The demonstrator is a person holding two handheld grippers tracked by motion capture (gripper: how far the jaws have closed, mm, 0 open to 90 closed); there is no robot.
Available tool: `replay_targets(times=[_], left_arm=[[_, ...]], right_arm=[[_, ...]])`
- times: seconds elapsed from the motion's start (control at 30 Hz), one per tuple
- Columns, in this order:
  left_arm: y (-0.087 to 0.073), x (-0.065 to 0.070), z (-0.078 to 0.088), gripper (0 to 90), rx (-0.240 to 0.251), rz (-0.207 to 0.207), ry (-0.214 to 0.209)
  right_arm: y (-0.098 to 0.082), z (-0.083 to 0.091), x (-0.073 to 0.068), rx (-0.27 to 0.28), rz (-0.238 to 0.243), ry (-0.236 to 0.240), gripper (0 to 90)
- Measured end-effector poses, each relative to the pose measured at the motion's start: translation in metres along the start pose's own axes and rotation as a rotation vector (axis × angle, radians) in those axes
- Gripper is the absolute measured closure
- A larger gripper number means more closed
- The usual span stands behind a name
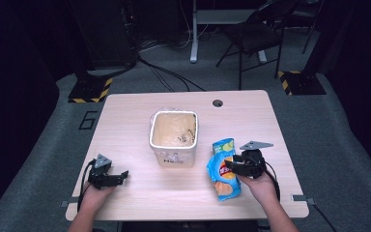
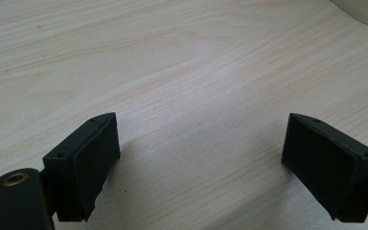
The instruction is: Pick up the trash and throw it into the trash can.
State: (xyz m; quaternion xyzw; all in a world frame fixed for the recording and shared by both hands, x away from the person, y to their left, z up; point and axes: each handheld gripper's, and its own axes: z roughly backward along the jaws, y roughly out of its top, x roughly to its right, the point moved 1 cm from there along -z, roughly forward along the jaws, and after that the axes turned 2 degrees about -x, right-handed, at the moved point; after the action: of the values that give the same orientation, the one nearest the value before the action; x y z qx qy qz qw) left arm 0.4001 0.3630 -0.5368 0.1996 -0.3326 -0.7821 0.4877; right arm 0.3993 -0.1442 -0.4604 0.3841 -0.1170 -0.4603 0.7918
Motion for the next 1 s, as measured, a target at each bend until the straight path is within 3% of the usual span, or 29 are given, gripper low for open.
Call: replay_targets(times=[0.5, 0.8, 1.0], left_arm=[[0.0, 0.0, 0.0, 12.3, 0.0, 0.0, -0.001], [0.0, 0.0, 0.0, 12.3, 0.0, -0.001, -0.002], [0.0, 0.0, 0.0, 12.3, 0.0, -0.001, -0.002]], right_arm=[[0.024, -0.013, 0.001, -0.032, -0.012, 0.024, 54.0], [0.035, -0.027, -0.005, -0.094, 0.041, 0.023, 60.3], [0.036, -0.027, -0.012, -0.134, 0.097, 0.047, 71.1]])
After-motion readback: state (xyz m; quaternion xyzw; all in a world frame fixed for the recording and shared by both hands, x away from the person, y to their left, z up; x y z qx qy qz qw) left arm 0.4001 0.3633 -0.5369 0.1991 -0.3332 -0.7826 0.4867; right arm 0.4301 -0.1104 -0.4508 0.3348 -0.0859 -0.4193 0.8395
